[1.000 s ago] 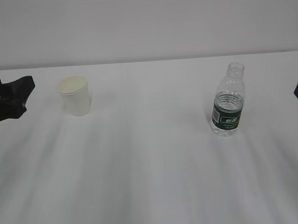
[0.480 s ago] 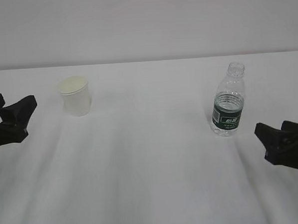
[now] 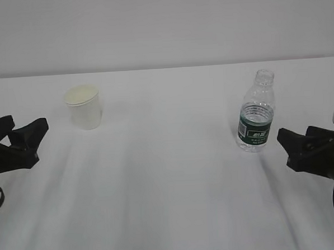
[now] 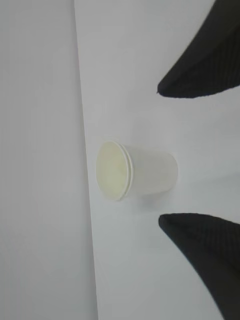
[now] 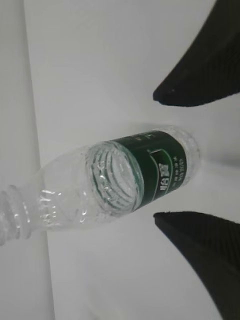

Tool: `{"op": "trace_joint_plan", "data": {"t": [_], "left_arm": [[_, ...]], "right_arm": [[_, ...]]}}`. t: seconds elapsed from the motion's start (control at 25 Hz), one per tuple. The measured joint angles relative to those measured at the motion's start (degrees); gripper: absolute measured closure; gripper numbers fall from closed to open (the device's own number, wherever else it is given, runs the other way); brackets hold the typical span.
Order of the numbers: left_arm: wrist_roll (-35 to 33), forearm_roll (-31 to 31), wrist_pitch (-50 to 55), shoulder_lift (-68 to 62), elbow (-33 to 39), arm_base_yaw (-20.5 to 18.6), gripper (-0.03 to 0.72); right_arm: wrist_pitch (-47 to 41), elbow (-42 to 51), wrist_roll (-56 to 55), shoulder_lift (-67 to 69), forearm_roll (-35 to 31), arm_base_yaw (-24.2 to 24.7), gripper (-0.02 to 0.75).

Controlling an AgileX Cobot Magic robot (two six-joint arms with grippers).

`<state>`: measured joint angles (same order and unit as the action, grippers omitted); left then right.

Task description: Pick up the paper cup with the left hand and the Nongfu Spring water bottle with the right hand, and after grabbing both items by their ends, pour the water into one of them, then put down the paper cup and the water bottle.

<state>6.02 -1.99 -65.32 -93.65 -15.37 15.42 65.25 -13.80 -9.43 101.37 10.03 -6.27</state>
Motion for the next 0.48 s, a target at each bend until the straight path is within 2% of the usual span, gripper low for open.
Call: {"op": "trace_joint_plan", "data": {"t": [0.08,0.24,0.48], "left_arm": [[0.0,-0.12,0.0,-0.09,0.0,0.0,0.173],[0.0,-0.23,0.0,-0.09,0.0,0.0,0.173],[0.0,-0.23,0.0,-0.09,0.0,0.0,0.174]], "right_arm": [[0.11,-1.02,0.0,0.34,0.87,0.0,0.218],[0.31,-2.7,0.0,2.35,3.6,0.0,0.098],[0.31,-4.89,2.03,7.55,4.43,0.0,0.067]]}}
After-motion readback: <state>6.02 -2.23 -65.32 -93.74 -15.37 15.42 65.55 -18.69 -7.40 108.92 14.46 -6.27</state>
